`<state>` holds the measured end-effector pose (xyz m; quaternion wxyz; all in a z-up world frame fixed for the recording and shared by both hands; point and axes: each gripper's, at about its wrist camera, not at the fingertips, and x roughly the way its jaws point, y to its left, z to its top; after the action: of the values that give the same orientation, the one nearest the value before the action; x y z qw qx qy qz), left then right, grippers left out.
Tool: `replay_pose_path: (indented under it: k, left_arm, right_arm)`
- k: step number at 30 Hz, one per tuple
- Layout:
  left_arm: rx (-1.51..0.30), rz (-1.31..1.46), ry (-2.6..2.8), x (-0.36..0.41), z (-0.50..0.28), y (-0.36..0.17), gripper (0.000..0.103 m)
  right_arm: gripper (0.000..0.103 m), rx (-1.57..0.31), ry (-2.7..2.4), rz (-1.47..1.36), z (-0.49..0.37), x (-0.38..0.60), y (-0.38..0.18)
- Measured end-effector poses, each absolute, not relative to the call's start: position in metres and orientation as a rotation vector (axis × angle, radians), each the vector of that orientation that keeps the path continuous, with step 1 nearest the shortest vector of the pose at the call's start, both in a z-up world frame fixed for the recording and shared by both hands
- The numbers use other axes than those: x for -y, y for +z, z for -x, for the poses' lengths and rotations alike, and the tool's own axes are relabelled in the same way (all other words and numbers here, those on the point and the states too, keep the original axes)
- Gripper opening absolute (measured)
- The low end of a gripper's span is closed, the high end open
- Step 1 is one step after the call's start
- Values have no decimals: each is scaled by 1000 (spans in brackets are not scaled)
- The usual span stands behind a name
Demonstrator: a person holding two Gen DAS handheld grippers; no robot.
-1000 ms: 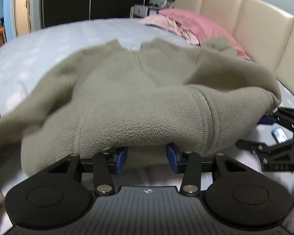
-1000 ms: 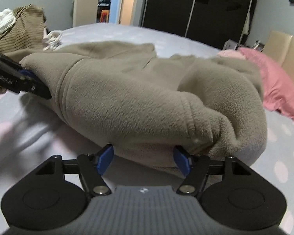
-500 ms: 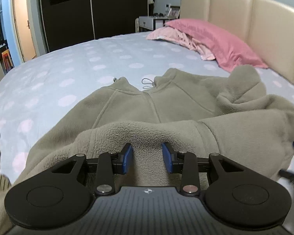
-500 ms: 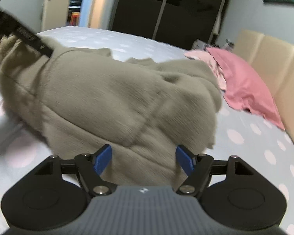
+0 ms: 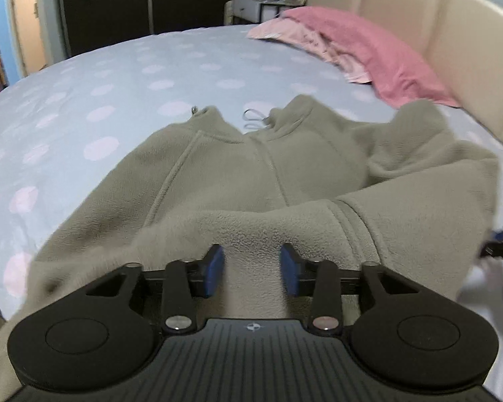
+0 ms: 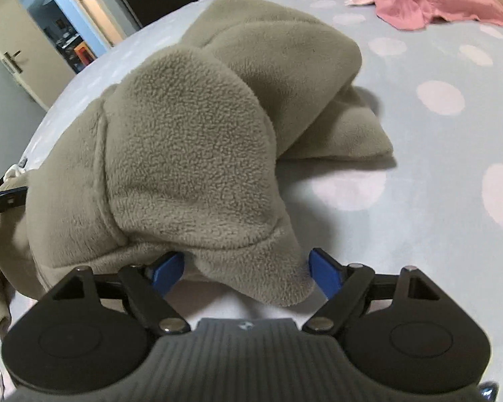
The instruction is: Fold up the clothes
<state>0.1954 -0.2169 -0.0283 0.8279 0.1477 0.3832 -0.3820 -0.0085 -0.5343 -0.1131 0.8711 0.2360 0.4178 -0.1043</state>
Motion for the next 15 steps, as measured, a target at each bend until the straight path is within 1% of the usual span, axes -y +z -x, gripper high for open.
replay_pose_path:
  k: [3,4,5,7,11,15]
  left_arm:
    - [-777,-331,-827,187,-188,-6,45]
    - [-764,-326,-810,173,-185,1,47]
    - [-752,-321,-788,162,-182,5,52]
    - [-742,-313,-762,138,-178,8,53]
    - [-833,-280,-761,94,-171,-11,53]
    - [-938,-304,-781,82,-157,-38,53]
  right_arm:
    - [79,-860,-195,-391,12,525,-102]
    - [77,-857,-188,-365,13,522,-99]
    - [75,-853,-180,-340,10,518,-96]
    - [74,-845,-167,-312,9,516,-90]
    - [72,-836,-153,-292,13,513,-85]
    - [70,-832,-145,-268,15,512,-85]
